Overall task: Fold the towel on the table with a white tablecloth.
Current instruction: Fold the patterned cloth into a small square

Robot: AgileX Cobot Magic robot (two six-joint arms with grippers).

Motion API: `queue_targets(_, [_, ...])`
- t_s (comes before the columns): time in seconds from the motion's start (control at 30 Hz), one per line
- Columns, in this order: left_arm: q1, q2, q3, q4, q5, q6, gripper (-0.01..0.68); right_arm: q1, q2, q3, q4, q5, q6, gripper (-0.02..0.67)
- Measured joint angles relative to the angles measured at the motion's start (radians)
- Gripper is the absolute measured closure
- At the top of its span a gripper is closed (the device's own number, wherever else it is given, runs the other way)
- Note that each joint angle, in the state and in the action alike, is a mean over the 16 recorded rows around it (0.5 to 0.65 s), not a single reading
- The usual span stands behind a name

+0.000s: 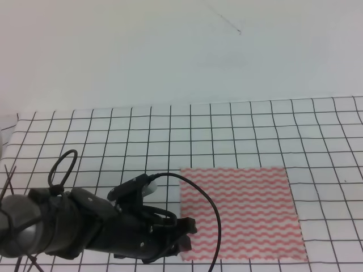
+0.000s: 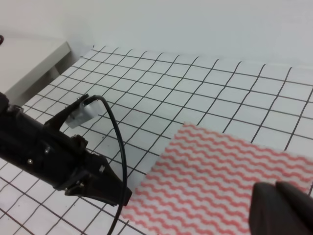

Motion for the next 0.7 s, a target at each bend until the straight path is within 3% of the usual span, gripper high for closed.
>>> queue_targets(0.37, [0.000,0.000,0.001,0.005,-0.004,0.010,0.532,0.000,0.000,0.000,0.000,0.002,0.000,0.650])
queue_targets(0.7, [0.000,-0.003,0.001,0.009,0.008,0.000,0.477,0.000,0.000,0.000,0.000,0.002,0.000,0.650])
